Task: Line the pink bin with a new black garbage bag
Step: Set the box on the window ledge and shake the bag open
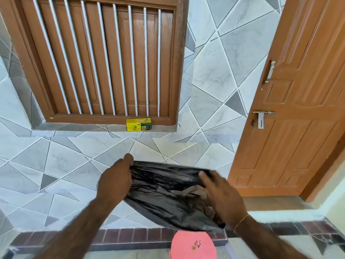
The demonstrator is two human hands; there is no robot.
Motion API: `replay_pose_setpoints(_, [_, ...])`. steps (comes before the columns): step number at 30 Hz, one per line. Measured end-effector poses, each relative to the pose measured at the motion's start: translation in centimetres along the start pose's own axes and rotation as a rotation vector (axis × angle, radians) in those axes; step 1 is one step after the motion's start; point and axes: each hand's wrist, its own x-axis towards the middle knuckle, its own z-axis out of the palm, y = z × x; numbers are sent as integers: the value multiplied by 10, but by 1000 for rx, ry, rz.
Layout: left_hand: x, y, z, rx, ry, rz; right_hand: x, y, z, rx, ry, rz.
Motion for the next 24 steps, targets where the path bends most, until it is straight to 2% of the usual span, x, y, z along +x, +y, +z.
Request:
replay_pose_setpoints(2, [-3, 7, -8, -145, -3, 63, 5, 16, 2, 7, -55, 281])
replay_pose_setpoints(4, [-7, 13, -17, -227, 39, 213, 9, 26, 9, -17, -199, 402])
replay_pose_setpoints(6, [-8, 11, -17, -123, 72, 333, 14, 31, 14, 86, -319, 473])
replay_pose_setpoints(8, [-4, 4, -10, 14, 46, 266, 14, 32, 23, 335, -248, 596])
replay_pose_setpoints(10, [-3, -6, 0, 105, 20, 116, 15, 26, 23, 551, -99, 651])
replay_pose_setpoints(12, [-4, -12, 11, 160, -36, 4, 18, 18, 20, 478, 15, 504])
replay_pose_setpoints(14, [-5, -16, 22, 230, -67, -34, 20, 11, 18, 168, 124, 170])
replay_pose_setpoints(15, [-6, -19, 27, 288, -73, -46, 22, 11, 19, 54, 144, 22])
replay_pose_setpoints(17, [-6, -28, 33, 414, -79, -51, 26, 16, 22, -78, 42, -161])
replay_pose_setpoints(21, [-12, -43, 32, 516, -160, -120, 17, 18, 21, -123, -493, -90])
replay_pose_setpoints(24, [-13, -44, 43, 358, -253, -180, 13, 24, 23, -66, -594, 100])
